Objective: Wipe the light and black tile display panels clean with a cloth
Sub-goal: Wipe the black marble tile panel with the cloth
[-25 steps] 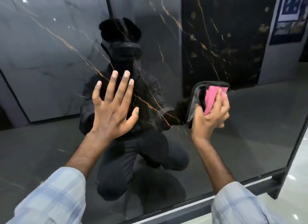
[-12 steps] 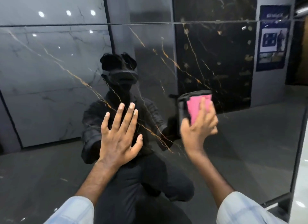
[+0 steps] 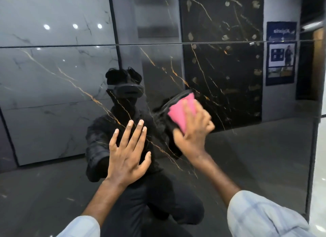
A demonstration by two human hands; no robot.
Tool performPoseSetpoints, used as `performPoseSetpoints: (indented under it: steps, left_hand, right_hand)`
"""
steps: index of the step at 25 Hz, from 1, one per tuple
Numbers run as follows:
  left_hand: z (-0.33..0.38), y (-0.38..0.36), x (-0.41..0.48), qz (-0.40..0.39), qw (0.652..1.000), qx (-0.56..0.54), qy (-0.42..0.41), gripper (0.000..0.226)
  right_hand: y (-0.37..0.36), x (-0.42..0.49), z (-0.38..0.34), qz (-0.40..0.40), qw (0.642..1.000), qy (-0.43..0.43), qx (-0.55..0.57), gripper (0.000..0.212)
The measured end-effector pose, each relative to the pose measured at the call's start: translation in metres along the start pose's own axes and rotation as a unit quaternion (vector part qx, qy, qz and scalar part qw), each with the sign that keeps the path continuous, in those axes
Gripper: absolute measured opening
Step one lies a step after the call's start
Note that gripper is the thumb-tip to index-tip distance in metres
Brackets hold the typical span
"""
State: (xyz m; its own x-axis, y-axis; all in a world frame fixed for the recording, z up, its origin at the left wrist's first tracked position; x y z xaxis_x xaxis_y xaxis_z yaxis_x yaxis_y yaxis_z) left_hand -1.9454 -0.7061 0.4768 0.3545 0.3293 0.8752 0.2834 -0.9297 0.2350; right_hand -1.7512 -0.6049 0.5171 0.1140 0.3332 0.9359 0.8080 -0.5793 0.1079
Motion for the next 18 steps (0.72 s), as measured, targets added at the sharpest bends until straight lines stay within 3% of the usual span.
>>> performPoseSetpoints:
  steps: [2, 3, 4, 5, 7, 8, 9, 11, 12, 13, 14, 15, 16, 17, 18]
  left_hand:
    - [-0.002, 0.014, 0.004, 0.021, 0.995, -0.092, 0.024, 0.074]
    - [-0.005, 0.024, 0.009, 0.034, 0.99, -0.131, 0.033, 0.073]
    - [-0.013, 0.034, 0.019, 0.045, 0.988, -0.141, 0.034, 0.073]
    - [-0.025, 0.043, 0.033, 0.054, 0.991, -0.118, 0.031, 0.073]
    - [-0.058, 0.05, 0.067, 0.053, 0.998, -0.028, 0.033, 0.078]
    - [-0.073, 0.05, 0.082, 0.042, 0.998, 0.009, 0.038, 0.079]
    - [-0.082, 0.047, 0.092, 0.028, 0.998, 0.035, 0.042, 0.08]
    - [-0.086, 0.037, 0.097, 0.012, 0.996, 0.072, 0.04, 0.078]
    - [-0.084, 0.033, 0.095, 0.013, 0.996, 0.084, 0.039, 0.077]
    - [-0.083, 0.031, 0.093, 0.014, 0.995, 0.091, 0.037, 0.077]
    - [-0.082, 0.029, 0.091, 0.014, 0.995, 0.091, 0.035, 0.077]
    - [-0.082, 0.029, 0.09, 0.012, 0.995, 0.09, 0.033, 0.077]
    - [-0.082, 0.03, 0.09, 0.009, 0.996, 0.088, 0.033, 0.078]
    - [-0.082, 0.031, 0.091, 0.008, 0.996, 0.088, 0.032, 0.079]
    - [-0.082, 0.032, 0.091, 0.006, 0.996, 0.088, 0.029, 0.079]
  right_hand:
    - [-0.004, -0.012, 0.002, -0.079, 0.967, 0.242, -0.005, 0.081]
    - [0.0, 0.001, 0.011, -0.076, 0.96, 0.27, 0.006, 0.079]
    - [0.003, 0.021, 0.021, -0.042, 0.976, 0.215, 0.018, 0.078]
    - [0.008, 0.045, 0.032, 0.013, 0.995, 0.091, 0.038, 0.077]
    - [0.017, 0.076, 0.035, 0.094, 0.98, -0.169, 0.052, 0.079]
    - [0.016, 0.077, 0.025, 0.103, 0.971, -0.213, 0.038, 0.082]
    - [0.012, 0.073, 0.01, 0.095, 0.979, -0.181, 0.019, 0.084]
    - [-0.001, 0.051, -0.021, 0.011, 0.997, 0.071, -0.014, 0.086]
    - [-0.006, 0.042, -0.026, -0.034, 0.974, 0.219, -0.036, 0.086]
    - [-0.005, 0.047, -0.024, -0.055, 0.946, 0.315, -0.05, 0.085]
    - [-0.002, 0.063, -0.017, -0.042, 0.942, 0.329, -0.054, 0.084]
    - [0.003, 0.085, -0.008, -0.005, 0.967, 0.253, -0.04, 0.082]
    - [0.01, 0.107, -0.002, 0.037, 0.994, 0.108, -0.001, 0.08]
    - [0.015, 0.121, -0.002, 0.074, 0.995, -0.053, 0.036, 0.079]
    - [0.017, 0.128, -0.011, 0.092, 0.982, -0.155, 0.048, 0.08]
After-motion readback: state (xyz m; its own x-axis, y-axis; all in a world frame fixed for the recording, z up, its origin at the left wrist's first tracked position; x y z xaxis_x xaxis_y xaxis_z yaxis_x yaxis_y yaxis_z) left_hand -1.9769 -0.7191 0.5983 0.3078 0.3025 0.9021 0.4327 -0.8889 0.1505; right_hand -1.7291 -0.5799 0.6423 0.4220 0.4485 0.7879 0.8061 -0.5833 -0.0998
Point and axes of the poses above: each hand's wrist, its own x-axis towards the middle knuckle, its own y-axis out of the back of the hand, z = x × y, the point moved 2 cm from there along x, towards the middle knuckle, and after that the axes turned 3 degrees about -y, right-handed, at the moved point
